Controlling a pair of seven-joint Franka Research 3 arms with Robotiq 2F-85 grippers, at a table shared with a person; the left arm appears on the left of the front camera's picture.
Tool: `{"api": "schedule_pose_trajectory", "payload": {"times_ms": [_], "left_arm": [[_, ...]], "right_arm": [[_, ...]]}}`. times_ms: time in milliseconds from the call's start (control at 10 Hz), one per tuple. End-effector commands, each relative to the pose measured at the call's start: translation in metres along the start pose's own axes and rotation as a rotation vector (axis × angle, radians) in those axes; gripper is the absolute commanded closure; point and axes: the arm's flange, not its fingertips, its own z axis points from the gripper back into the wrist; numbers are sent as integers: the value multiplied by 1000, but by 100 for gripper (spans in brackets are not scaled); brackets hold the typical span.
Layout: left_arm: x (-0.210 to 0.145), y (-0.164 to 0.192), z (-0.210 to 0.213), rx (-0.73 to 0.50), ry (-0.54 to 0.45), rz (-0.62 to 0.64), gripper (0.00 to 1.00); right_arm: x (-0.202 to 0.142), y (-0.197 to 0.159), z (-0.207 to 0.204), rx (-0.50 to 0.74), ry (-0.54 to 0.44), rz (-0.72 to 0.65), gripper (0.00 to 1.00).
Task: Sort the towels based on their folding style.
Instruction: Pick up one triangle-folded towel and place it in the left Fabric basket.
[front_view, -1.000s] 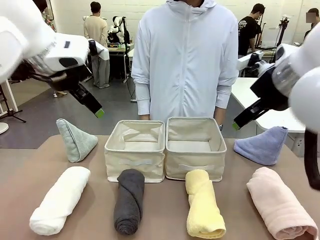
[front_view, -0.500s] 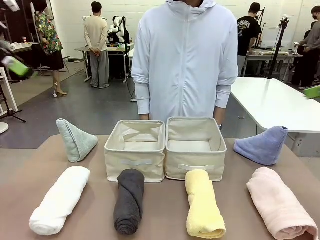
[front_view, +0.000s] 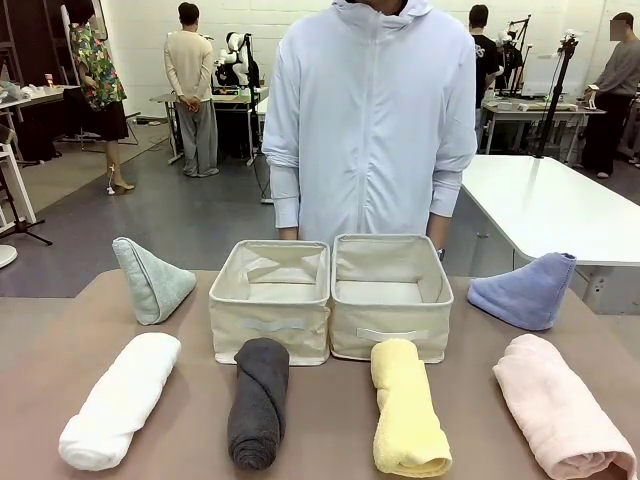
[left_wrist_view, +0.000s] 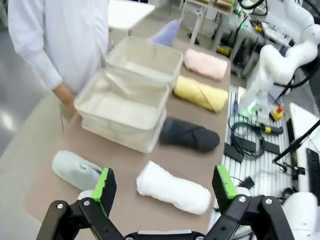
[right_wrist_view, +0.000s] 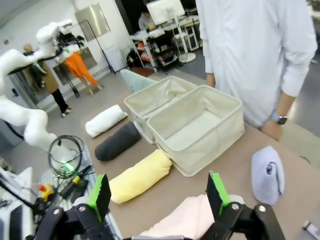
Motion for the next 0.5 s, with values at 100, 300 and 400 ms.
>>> {"api": "schedule_pose_trajectory", "payload": {"times_ms": [100,300,400], "left_arm": [[-23,9,7,-66,-94,-136,0],[-24,5,5,-77,-43,-130,0],[-25,2,7,-79,-21,-133,0]], "right_arm": [[-5,-13,22,82,-47,45,0],[-10,-13,35,93,-50,96,0],[-10,-11,40,100,-36,154,0]]}}
